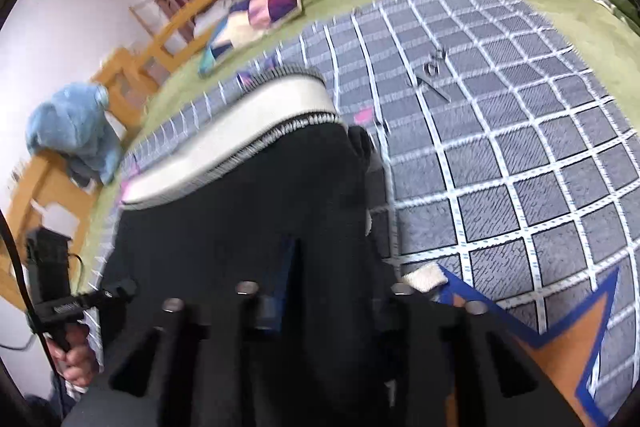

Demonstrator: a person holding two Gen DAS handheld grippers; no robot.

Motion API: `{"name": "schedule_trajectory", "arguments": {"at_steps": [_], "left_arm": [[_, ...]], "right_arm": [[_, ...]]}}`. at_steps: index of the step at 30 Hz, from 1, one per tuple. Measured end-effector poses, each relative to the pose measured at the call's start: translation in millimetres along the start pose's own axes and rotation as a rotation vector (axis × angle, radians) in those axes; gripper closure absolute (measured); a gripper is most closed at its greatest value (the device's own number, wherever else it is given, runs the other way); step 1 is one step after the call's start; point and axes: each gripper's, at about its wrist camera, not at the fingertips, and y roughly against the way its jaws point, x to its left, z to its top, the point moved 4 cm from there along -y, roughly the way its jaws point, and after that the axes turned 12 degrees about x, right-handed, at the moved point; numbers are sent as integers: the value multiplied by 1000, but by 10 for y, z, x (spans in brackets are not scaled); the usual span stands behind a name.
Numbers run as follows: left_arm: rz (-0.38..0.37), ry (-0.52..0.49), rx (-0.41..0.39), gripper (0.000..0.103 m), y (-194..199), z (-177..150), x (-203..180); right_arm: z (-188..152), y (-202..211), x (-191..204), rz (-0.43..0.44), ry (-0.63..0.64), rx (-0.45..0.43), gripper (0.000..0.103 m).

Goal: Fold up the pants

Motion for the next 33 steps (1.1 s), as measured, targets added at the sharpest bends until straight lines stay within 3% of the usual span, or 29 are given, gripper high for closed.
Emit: {"name": "schedule_trajectory", "arguments": {"at_steps": [5,9,14,18,20,23,25,28,31,33], "left_arm": [[-8,-45,-29,92,379,158,-55],[47,-88,-88,92,912,245,90],[139,-68,-127,92,1608,187,732],[222,-28,-108,92,1787,139,1357],[227,22,-63,89,1670,111,1690],[201,97,0,67,1417,16,2055],[205,100,-18,53,1348,-82,2110],[239,82,-28,50,1393,-254,2053],[257,51,-47,43,1565,-504,1941],[235,34,-62,42,1680,-713,1889]], "right_arm": [[-77,224,447,-68,17,-69,82],[-132,306,861,-17,2,-115,83],[-179,17,1602,94,41,-112,85],[-256,-522,2181,155,87,-41,87],[-335,-844,2321,126,102,6,86],[-425,-1080,2254,-22,161,-5,79],[-441,-1140,2079,3,115,22,73],[-439,-1114,2064,-106,143,55,62],[-490,-900,2211,-201,190,41,66],[-598,-714,2272,-183,188,10,66]]}}
